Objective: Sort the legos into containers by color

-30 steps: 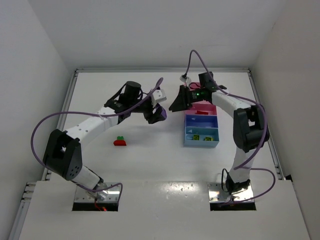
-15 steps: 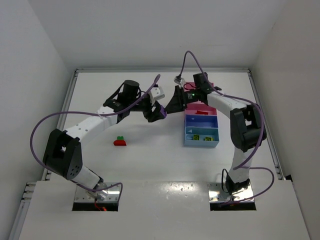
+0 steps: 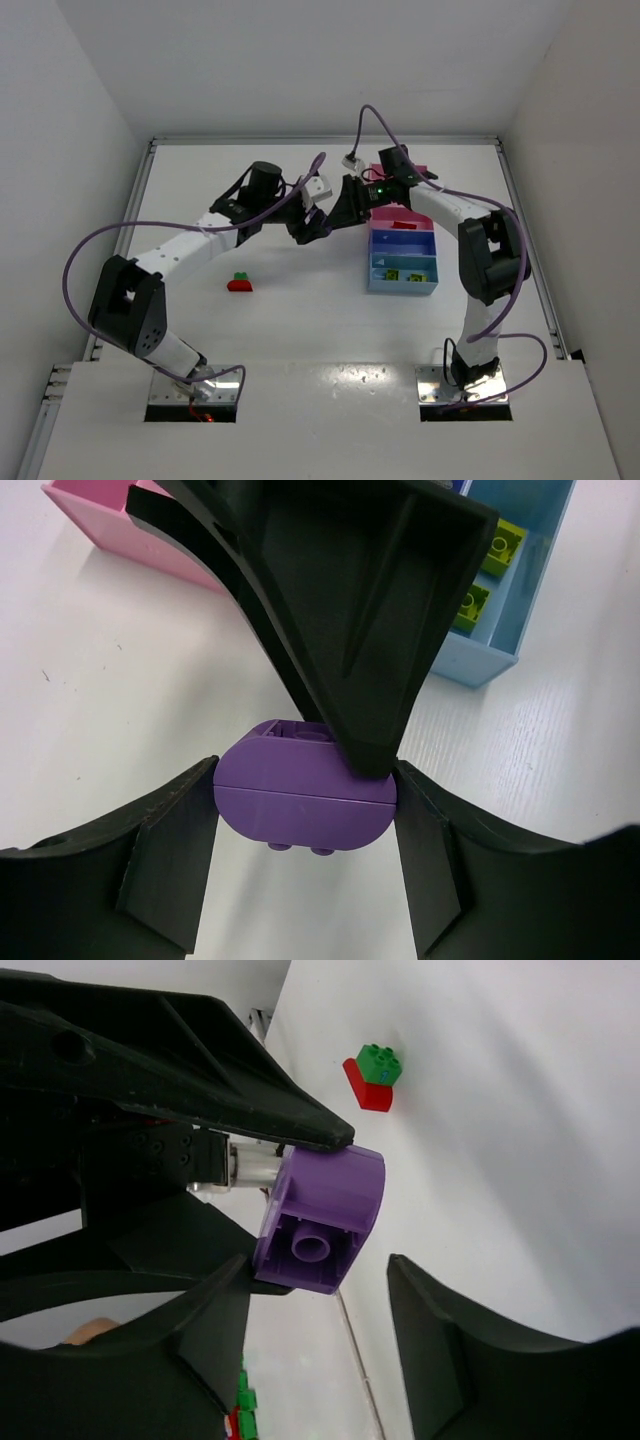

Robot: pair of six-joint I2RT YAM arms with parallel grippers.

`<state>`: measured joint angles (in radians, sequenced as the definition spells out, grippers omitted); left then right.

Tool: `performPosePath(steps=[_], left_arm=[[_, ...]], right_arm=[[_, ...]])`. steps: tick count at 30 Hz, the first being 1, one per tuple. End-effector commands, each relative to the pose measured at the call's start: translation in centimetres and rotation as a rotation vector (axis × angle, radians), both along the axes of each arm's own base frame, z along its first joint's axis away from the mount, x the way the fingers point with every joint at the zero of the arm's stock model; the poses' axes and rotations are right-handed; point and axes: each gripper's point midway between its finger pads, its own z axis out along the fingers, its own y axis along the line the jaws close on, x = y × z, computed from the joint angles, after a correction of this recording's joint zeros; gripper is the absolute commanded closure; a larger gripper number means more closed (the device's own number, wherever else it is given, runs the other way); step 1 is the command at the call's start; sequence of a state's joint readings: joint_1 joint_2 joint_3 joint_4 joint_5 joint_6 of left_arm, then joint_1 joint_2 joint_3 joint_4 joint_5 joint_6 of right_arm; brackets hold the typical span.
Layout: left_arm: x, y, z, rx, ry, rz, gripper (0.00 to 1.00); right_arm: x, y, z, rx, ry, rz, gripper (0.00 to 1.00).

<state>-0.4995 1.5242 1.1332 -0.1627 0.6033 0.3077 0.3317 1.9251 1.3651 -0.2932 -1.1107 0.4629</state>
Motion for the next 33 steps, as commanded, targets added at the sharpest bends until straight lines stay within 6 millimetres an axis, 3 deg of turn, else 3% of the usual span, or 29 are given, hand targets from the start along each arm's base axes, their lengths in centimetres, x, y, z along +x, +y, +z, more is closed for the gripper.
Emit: performPosePath(steps=[1, 13, 18, 24, 26, 28, 29, 30, 33], left_arm=[[0.1, -1.3, 1.1, -0.020, -0.055, -0.034, 0.86], [-0.3, -1.7, 0.5, -0.002, -0.057, -0.052, 0.86], [-0.8, -2.2, 0.1, 0.010, -0.059, -0.067, 0.78], [-0.6, -2.1, 0.0, 0.019, -0.070, -0.061, 0.78], [-0.6, -2.1, 0.0, 0.019, -0.070, -0.061, 0.76], [-0.9, -2.4, 0.0, 0.016, -0.063, -0.066, 0.66], [-0.9, -2.4, 0.0, 0.016, -0.063, -0.066, 0.53], [-0.8, -2.3, 0.0, 0.020, -0.065, -0.058, 0.46], [-1.1, -2.0, -0.9, 0.028, -0.034, -0.042, 0.36]], right_arm=[[0.3, 0.8, 2.9, 0.022, -0.113, 0.015, 0.46], [0.4, 1.2, 3.2, 0.072, -0.090, 0.045, 0.77], [0.1, 1.4, 3.4, 0.110, -0.057, 0.062, 0.74], [-0.2, 1.8, 3.4, 0.110, -0.056, 0.071, 0.74], [-0.2, 1.8, 3.4, 0.110, -0.056, 0.071, 0.82], [-0.4, 1.7, 3.6, 0.117, -0.053, 0.079, 0.91], [-0.4, 1.7, 3.6, 0.117, -0.053, 0.079, 0.93], [-0.4, 1.8, 3.7, 0.125, -0.060, 0.086, 0.95], [-0.6, 1.7, 3.6, 0.131, -0.058, 0.093, 0.98]])
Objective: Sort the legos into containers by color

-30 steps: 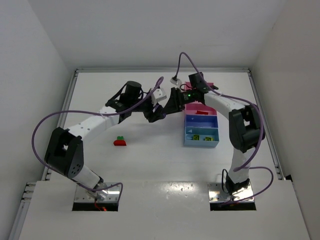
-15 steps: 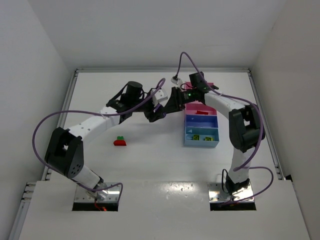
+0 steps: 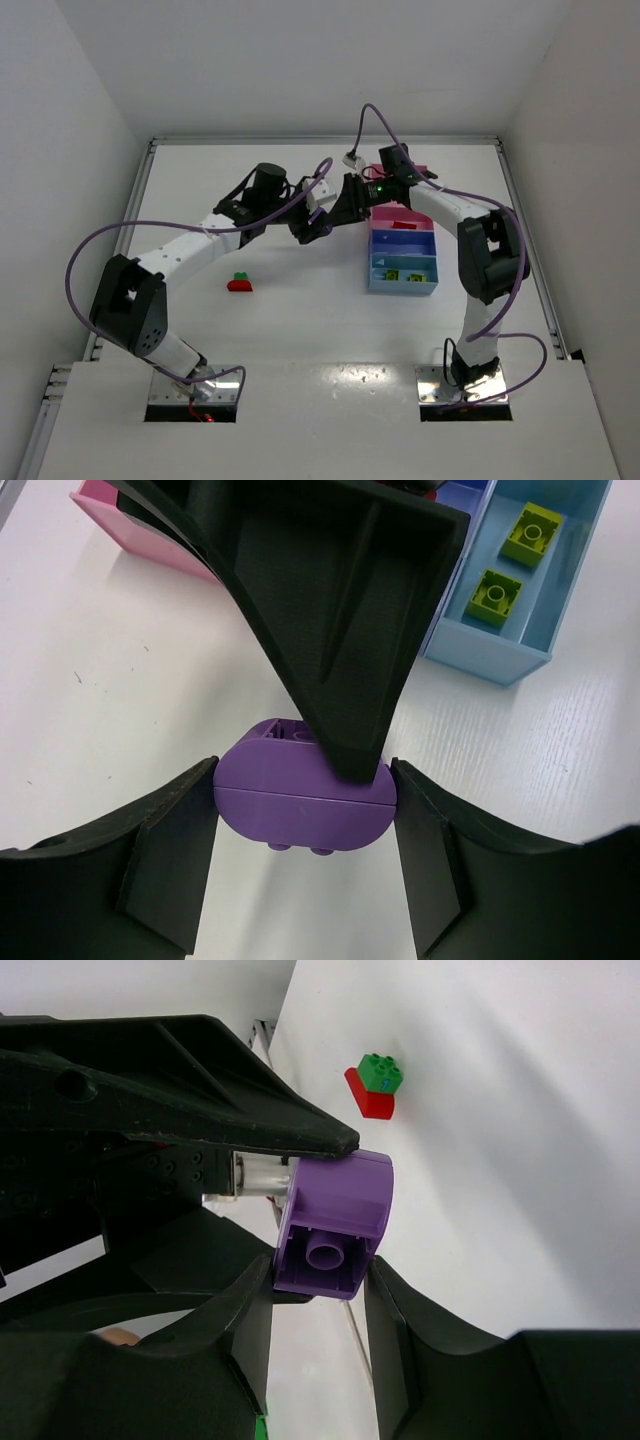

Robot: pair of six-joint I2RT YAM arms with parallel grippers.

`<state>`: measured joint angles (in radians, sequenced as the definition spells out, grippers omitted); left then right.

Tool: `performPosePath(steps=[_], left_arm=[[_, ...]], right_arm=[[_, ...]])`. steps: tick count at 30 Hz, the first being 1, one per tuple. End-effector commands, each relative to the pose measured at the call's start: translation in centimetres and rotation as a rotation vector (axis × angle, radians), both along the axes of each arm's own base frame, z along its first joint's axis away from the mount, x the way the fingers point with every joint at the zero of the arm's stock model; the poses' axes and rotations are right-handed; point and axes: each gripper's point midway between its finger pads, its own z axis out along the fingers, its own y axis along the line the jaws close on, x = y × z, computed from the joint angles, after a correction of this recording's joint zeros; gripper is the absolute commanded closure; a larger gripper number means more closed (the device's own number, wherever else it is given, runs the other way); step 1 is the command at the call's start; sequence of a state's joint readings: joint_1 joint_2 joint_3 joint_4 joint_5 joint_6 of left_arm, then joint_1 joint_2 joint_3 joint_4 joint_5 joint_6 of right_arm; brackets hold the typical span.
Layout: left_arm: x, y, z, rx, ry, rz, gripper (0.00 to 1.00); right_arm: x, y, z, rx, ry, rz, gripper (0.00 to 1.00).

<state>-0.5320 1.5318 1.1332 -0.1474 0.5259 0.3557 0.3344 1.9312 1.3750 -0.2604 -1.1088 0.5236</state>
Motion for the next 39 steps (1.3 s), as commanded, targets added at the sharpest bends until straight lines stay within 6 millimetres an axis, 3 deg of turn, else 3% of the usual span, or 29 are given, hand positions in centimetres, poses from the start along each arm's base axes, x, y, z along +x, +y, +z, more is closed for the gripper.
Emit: performPosePath(steps=[1, 5, 7, 15, 21, 22, 26, 39], left_arm=[[-1.4, -1.2, -0.2, -0.030, 0.040, -0.035, 0.36], [-1.1, -0.1, 0.3, -0.092, 0.100, -0.016, 0.35], [-0.8, 1.1, 0.7, -0.125, 0.135, 0.005, 0.27], [-2.7, 3.2, 2.2, -0.284, 0.252, -0.090, 0.17], [-3.1, 4.5, 3.0, -0.419, 0.406, -0.148, 0.17], [-3.4, 4.6, 3.0, -0.457, 0.499, -0.140, 0.17], [-3.0, 4.4, 4.3, -0.565, 0.565, -0.186, 0.18], [-2.7, 4.1, 2.9, -0.568, 0.730, -0.210, 0.27]], right_arm=[[-1.1, 1.3, 3.6, 0.127, -0.093, 0.109, 0.98], [-1.0, 0.5, 3.7, 0.133, -0.094, 0.096, 0.98], [-0.9, 0.2, 4.1, 0.142, -0.101, 0.095, 0.98], [-1.1, -0.2, 4.8, 0.162, -0.113, 0.109, 0.99], [-1.5, -0.3, 5.0, 0.172, -0.142, 0.123, 0.99], [-1.5, -0.3, 5.0, 0.172, -0.142, 0.123, 0.99], [-1.5, -0.3, 4.9, 0.174, -0.163, 0.128, 0.99], [-1.0, -0.5, 4.3, 0.121, -0.248, 0.129, 0.99]])
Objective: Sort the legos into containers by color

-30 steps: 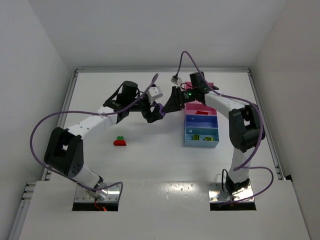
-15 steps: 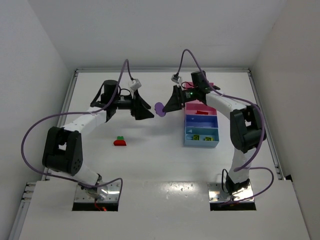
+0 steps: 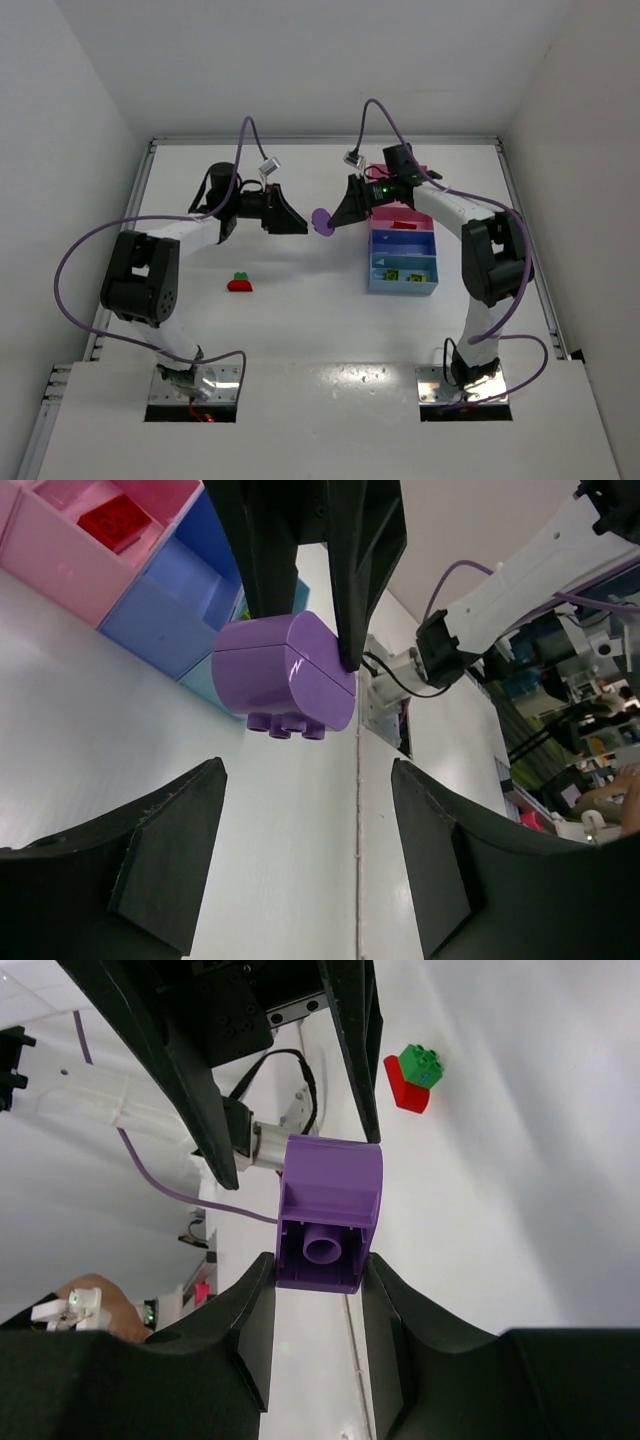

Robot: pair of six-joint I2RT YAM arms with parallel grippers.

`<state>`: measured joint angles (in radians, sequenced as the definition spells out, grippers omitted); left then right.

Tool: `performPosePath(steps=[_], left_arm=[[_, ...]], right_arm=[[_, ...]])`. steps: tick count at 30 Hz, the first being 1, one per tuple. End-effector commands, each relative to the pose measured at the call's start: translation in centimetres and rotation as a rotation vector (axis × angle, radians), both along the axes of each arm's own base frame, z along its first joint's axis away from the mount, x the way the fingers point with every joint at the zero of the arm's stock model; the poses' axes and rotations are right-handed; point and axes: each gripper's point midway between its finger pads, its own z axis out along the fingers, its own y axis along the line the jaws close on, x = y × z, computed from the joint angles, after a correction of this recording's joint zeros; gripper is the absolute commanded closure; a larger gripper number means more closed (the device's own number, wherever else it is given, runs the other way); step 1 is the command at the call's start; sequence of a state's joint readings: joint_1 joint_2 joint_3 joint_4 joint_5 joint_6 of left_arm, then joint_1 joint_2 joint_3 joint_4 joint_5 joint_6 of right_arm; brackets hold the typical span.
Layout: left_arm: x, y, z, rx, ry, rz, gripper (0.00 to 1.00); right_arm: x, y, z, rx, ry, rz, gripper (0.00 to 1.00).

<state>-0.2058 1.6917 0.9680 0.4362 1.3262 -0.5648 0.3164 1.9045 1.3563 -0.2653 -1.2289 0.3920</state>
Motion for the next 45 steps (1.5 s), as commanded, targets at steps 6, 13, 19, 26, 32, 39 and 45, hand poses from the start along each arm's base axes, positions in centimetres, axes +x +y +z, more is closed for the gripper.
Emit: performPosePath(steps=[6, 13, 19, 26, 32, 39, 45], left_arm=[[-0.2, -0.7, 1.5, -0.028, -0.058, -0.069, 0.27], [0.2, -1.1, 0.9, -0.021, -0.052, -0.081, 0.29], [0.1, -1.5, 0.8, -0.020, -0.052, -0.091, 0.36], [-0.4, -1.7, 1.1, -0.029, -0.070, -0.130, 0.52], [-1.2, -2.2, 0.4, -0.027, -0.052, -0.180, 0.70], [-1.6, -2.0, 0.0, -0.019, -0.061, -0.184, 0.79], [-1.7, -2.0, -0.8, -0.004, -0.064, -0.159, 0.84]], right_arm=[[-0.6, 0.8, 3.2, 0.055, -0.139, 0.062, 0.99], [-1.3, 1.5, 4.1, 0.082, -0.150, 0.102, 0.99], [-1.9, 2.1, 4.5, 0.093, -0.156, 0.127, 0.99], [-1.8, 2.5, 4.3, 0.089, -0.166, 0.132, 0.99], [-0.6, 1.9, 3.6, 0.051, -0.186, 0.082, 0.99], [1.4, -0.4, 4.0, 0.029, -0.213, 0.011, 1.00], [3.3, -3.4, 5.1, 0.030, -0.254, -0.073, 1.00]])
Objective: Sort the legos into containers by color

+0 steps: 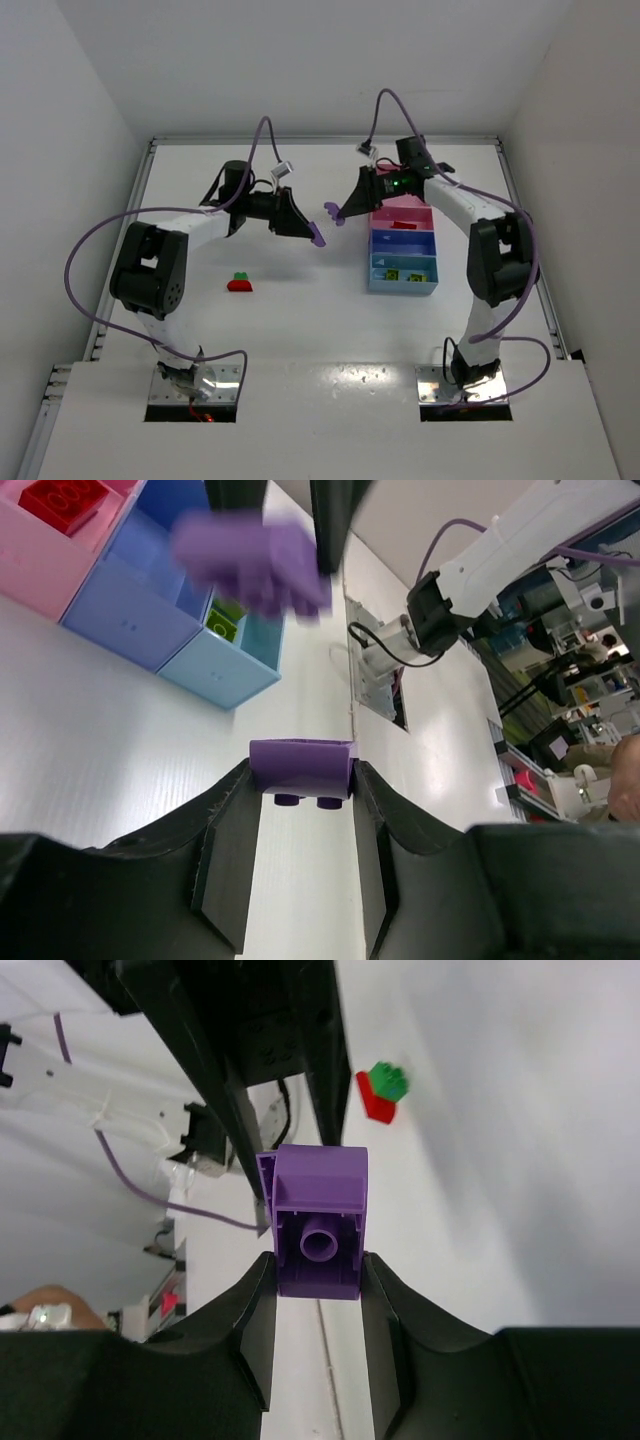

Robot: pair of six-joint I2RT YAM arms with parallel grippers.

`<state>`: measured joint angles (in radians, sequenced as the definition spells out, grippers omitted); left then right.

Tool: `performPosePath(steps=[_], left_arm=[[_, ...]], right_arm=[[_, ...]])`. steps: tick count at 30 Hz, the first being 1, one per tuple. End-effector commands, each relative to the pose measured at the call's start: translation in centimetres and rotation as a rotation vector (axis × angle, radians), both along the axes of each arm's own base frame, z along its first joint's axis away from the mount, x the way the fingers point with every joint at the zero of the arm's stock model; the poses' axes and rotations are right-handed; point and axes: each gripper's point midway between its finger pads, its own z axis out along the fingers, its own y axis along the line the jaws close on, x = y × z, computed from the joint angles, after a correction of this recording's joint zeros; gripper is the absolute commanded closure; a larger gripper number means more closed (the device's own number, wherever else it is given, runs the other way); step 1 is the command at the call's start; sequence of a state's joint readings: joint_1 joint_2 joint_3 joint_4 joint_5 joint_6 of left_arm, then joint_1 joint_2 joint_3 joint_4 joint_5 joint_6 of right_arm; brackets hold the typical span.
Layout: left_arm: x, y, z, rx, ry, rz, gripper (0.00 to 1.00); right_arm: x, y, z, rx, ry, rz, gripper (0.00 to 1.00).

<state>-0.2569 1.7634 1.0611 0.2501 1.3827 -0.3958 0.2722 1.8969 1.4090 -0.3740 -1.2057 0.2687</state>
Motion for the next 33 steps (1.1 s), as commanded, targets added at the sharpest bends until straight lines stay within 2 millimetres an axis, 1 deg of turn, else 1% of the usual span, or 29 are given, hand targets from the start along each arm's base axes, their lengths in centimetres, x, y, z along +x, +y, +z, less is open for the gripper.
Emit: performPosePath(steps=[1, 2, 3, 4, 5, 6, 7, 8, 9, 10, 11, 12, 13, 14, 15, 16, 17, 18, 19, 20, 21, 22, 23, 27, 29, 31, 32, 33], left_arm=[[-0.9, -0.3, 0.4, -0.020, -0.059, -0.043, 0.85], [-0.9, -0.3, 0.7, -0.022, -0.067, -0.043, 0.85], [-1.1, -0.2, 0.4, -0.020, -0.059, -0.043, 0.85], [-0.9, -0.2, 0.6, -0.017, -0.078, -0.031, 0.85], [-0.7, -0.2, 0.4, -0.008, -0.082, -0.017, 0.85], [-0.8, -0.2, 0.4, -0.002, -0.091, -0.006, 0.85], [-0.8, -0.1, 1.0, 0.004, -0.119, 0.012, 0.85], [-1.0, 0.1, 0.5, 0.024, -0.133, 0.028, 0.85], [-0.2, 0.2, 0.4, 0.060, -0.162, 0.085, 0.85], [-0.1, 0.5, 0.9, 0.079, -0.203, 0.117, 0.85], [-0.1, 0.8, 0.5, 0.110, -0.234, 0.141, 0.85], [0.9, 1.2, 0.3, 0.151, -0.266, 0.207, 0.85], [1.2, 1.5, 0.5, 0.173, -0.288, 0.236, 0.85], [1.4, 1.8, 0.3, 0.197, -0.304, 0.264, 0.85], [1.5, 2.1, 0.9, 0.208, -0.329, 0.285, 0.85], [2.3, 2.5, 0.3, 0.247, -0.338, 0.328, 0.85], [2.4, 2.7, 0.7, 0.252, -0.352, 0.346, 0.85], [2.6, 2.7, 1.0, 0.253, -0.365, 0.344, 0.85], [2.5, 2.8, 0.7, 0.264, -0.354, 0.349, 0.85], [2.7, 2.7, 1.2, 0.259, -0.365, 0.351, 0.85], [2.8, 2.7, 0.9, 0.262, -0.357, 0.349, 0.85], [2.8, 2.7, 0.9, 0.263, -0.357, 0.349, 0.85], [3.0, 2.7, 1.2, 0.259, -0.365, 0.351, 0.85], [3.0, 2.8, 1.0, 0.269, -0.358, 0.358, 0.85], [3.0, 2.8, 1.0, 0.269, -0.358, 0.358, 0.85], [3.0, 2.8, 1.0, 0.269, -0.358, 0.358, 0.85], [3.0, 2.8, 1.0, 0.269, -0.358, 0.358, 0.85], [3.1, 2.8, 0.7, 0.273, -0.350, 0.356, 0.85]], right_arm=[[2.0, -2.2, 5.1, 0.053, -0.182, -0.053, 1.00], [2.1, -2.6, 4.8, 0.050, -0.172, -0.064, 1.00], [2.4, -3.1, 5.3, 0.053, -0.193, -0.076, 1.00], [2.6, -4.0, 5.4, 0.052, -0.196, -0.099, 1.00], [2.9, -4.6, 4.7, 0.035, -0.184, -0.126, 1.00], [3.0, -5.2, 4.8, 0.023, -0.201, -0.145, 1.00], [3.1, -6.4, 4.8, -0.005, -0.224, -0.169, 1.00], [3.4, -7.3, 4.0, -0.062, -0.238, -0.204, 1.00], [3.2, -7.7, 3.4, -0.106, -0.251, -0.211, 1.00], [2.6, -8.8, 2.0, -0.172, -0.263, -0.209, 1.00], [2.7, -9.8, 1.5, -0.254, -0.301, -0.241, 1.00], [2.5, -10.3, 1.0, -0.295, -0.321, -0.248, 1.00], [2.4, -10.9, 0.6, -0.334, -0.346, -0.259, 1.00], [1.9, -11.9, -1.0, -0.411, -0.354, -0.267, 1.00], [1.8, -12.5, -1.0, -0.442, -0.389, -0.272, 1.00], [1.2, -13.3, -1.9, -0.480, -0.375, -0.275, 1.00], [1.2, -14.2, -2.9, -0.538, -0.397, -0.266, 1.00], [0.9, -14.6, -3.2, -0.565, -0.407, -0.260, 1.00], [0.8, -15.4, -4.2, -0.614, -0.408, -0.259, 1.00], [0.7, -15.8, -4.4, -0.638, -0.438, -0.248, 1.00], [0.4, -16.1, -5.2, -0.661, -0.434, -0.239, 1.00], [0.6, -16.7, -5.1, -0.696, -0.468, -0.236, 1.00], [0.4, -17.1, -5.7, -0.717, -0.468, -0.228, 1.00], [0.1, -18.4, -7.1, -0.798, -0.476, -0.209, 1.00], [0.4, -18.6, -7.1, -0.810, -0.507, -0.199, 1.00], [0.5, -19.1, -7.6, -0.837, -0.513, -0.200, 1.00], [0.4, -19.2, -8.1, -0.840, -0.517, -0.186, 1.00], [0.7, -19.2, -8.1, -0.864, -0.538, -0.178, 1.00]])
